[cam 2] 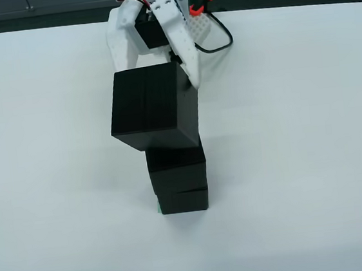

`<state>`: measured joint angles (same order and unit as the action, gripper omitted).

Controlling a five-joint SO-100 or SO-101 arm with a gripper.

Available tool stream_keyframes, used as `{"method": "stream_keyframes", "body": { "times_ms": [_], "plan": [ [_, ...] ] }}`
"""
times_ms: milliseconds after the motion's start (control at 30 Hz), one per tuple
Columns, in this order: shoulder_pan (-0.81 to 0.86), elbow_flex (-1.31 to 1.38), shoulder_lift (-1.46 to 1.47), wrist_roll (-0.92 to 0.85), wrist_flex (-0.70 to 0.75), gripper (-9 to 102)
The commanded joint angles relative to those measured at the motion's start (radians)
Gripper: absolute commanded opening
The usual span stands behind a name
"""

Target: Stack 3 Blocks on the chosen place.

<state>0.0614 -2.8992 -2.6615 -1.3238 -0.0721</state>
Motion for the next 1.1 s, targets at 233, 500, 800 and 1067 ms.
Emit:
{"method": "stream_keyframes", "body": {
  "times_ms": [233,500,800,1067],
  "plan": [
    [-0.040,-0.083,-0.029,-0.078,-0.146,17],
    [-0.046,-0.089,-0.005,-0.101,-0.198,17],
    [-0.037,-0.112,0.067,-0.161,-0.305,17],
    [-0.031,-0.120,0.132,-0.181,-0.408,17]
  ]
}}
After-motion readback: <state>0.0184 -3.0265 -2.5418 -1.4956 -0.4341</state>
